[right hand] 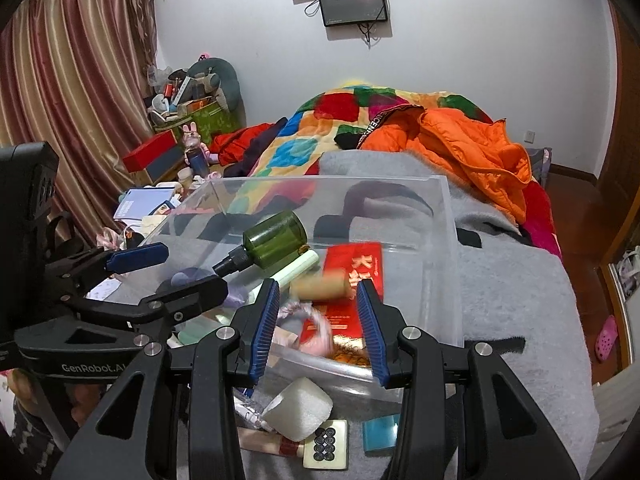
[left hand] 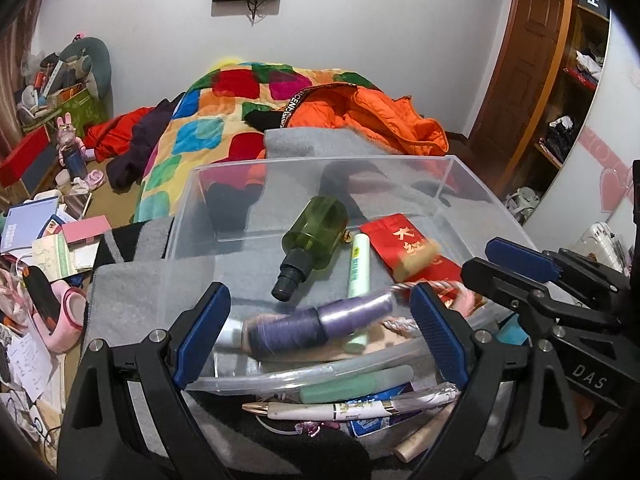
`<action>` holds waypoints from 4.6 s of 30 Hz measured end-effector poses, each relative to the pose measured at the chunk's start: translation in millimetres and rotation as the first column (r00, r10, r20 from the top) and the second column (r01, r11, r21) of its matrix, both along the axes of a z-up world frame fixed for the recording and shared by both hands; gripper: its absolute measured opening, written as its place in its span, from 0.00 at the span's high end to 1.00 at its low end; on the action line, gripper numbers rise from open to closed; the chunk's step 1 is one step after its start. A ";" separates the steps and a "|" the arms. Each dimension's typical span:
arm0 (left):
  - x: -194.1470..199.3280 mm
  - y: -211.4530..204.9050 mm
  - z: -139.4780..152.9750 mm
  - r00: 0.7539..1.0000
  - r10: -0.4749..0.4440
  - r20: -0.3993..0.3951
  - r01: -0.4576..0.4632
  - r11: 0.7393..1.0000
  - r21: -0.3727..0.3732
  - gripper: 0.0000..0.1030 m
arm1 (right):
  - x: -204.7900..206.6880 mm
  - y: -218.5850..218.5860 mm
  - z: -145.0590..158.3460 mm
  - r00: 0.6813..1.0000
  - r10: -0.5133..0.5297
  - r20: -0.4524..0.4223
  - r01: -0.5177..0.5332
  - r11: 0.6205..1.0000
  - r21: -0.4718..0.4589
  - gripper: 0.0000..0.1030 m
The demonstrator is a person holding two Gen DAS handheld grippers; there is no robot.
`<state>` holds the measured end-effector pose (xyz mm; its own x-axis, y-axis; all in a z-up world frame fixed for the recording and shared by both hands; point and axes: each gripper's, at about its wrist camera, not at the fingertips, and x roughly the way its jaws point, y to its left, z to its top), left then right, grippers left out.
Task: Organize objects
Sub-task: 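Carry the purple bottle with the left tool into the box while the right tool drops the soap in, then withdraw both tools and lower them over the blue tape roll and beige tube, then grasp the beige red-capped tube with the left tool while the right tool grasps the blue tape, then carry the beige tube with the left tool into the box while the right tool drops the tape in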
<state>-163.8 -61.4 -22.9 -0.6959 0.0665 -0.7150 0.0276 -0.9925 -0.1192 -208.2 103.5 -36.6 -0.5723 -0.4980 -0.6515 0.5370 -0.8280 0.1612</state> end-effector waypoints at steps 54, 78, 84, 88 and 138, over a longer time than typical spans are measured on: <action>84.7 68.1 -46.7 0.979 -0.175 0.101 0.175 0.984 0.009 0.52 | 36.1 59.1 -47.9 0.992 -0.092 0.090 0.091 0.996 0.022 0.66; 66.1 73.0 -45.3 0.954 -0.270 0.132 0.264 0.963 0.058 0.65 | 58.9 83.6 -36.3 0.993 -0.097 0.072 0.098 0.995 -0.013 0.66; 90.6 74.2 -45.2 0.957 -0.266 0.117 0.264 0.964 0.030 0.85 | 60.2 86.9 -37.6 0.992 -0.099 0.080 0.101 0.995 -0.022 0.66; 107.6 68.4 -42.6 0.955 -0.264 0.133 0.261 0.965 0.033 0.86 | 62.5 88.6 -37.7 0.992 -0.096 0.081 0.099 0.995 -0.033 0.66; 85.3 11.1 51.3 0.984 -0.120 -0.134 0.123 0.992 0.008 0.86 | 55.7 40.2 43.8 0.992 -0.041 -0.117 0.032 0.996 -0.079 0.66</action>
